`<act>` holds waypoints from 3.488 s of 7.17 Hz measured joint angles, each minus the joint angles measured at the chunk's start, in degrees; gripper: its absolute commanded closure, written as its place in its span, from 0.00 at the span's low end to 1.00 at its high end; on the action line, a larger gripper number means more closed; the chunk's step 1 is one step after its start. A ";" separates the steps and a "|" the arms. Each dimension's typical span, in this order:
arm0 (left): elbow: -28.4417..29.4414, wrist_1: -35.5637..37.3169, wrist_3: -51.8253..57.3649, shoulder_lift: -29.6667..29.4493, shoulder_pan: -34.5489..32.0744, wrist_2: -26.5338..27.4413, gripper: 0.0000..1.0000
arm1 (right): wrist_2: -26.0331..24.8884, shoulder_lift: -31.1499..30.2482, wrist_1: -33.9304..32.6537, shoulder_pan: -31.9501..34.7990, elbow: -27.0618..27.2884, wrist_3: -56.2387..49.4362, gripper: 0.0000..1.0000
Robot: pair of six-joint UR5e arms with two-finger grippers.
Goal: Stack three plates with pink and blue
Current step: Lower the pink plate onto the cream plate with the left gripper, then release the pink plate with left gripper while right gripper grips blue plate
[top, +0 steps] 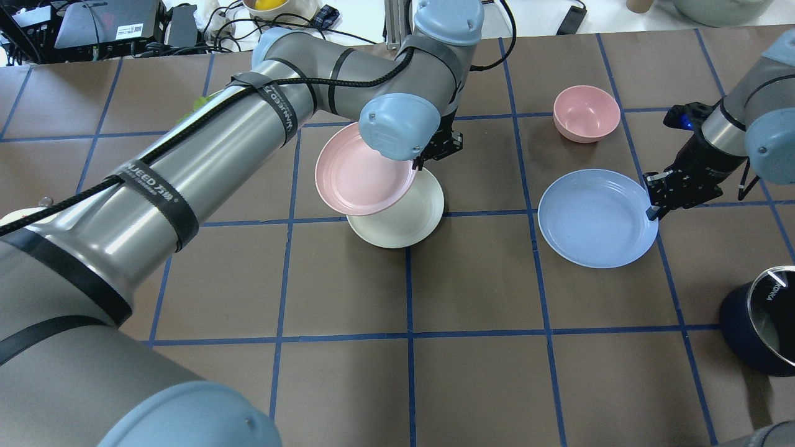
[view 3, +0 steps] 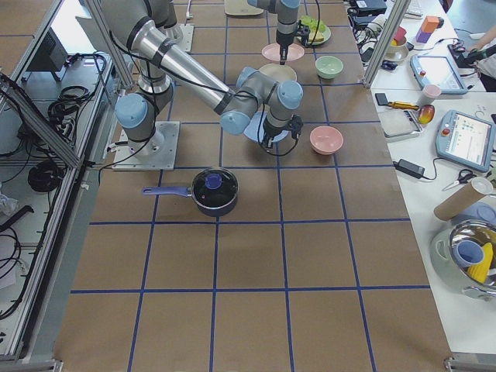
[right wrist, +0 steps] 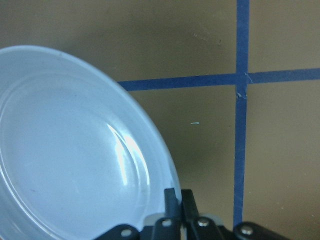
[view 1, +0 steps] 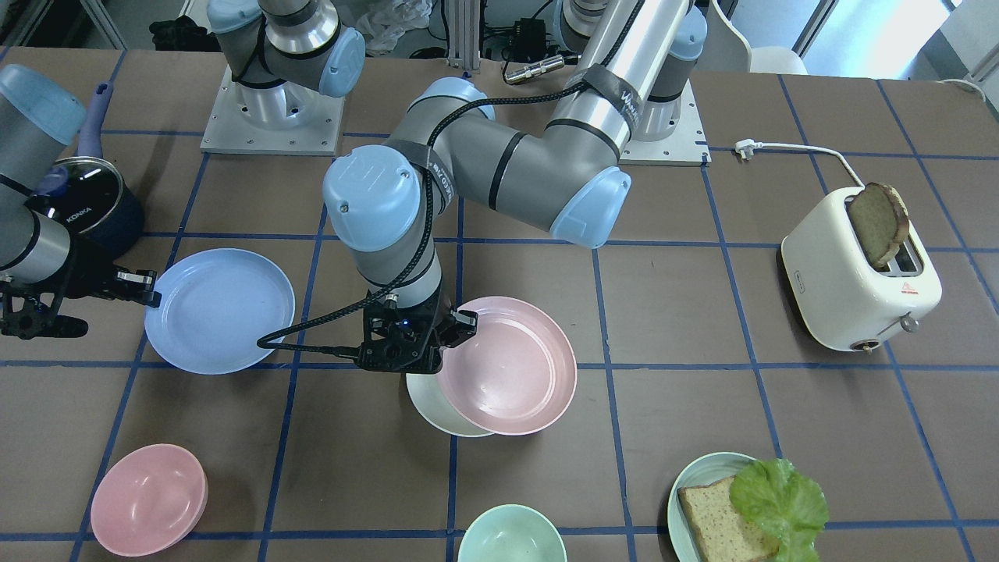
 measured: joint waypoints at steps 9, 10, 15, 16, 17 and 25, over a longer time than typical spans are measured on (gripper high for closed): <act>7.63 -8.43 -9.77 -10.04 -4.31 4.02 1.00 | -0.11 -0.56 0.02 0.58 0.33 0.99 1.00; 7.73 -8.24 -10.32 -10.41 -4.84 3.90 1.00 | -0.23 -1.04 -0.02 0.73 0.20 1.11 1.00; 9.46 -7.93 -10.48 -11.98 -5.25 4.16 1.00 | 0.16 -0.74 -0.60 1.18 -0.86 1.72 1.00; 9.58 -7.92 -10.43 -12.16 -5.25 4.26 1.00 | 0.26 -0.45 -0.68 1.68 -0.99 2.51 1.00; 9.60 -7.92 -10.35 -12.27 -5.25 4.32 1.00 | 0.28 -0.33 -0.75 2.31 -1.30 3.44 1.00; 9.67 -7.92 -9.66 -12.37 -5.20 4.70 0.00 | 0.27 -0.26 -0.75 3.69 -1.74 5.53 1.00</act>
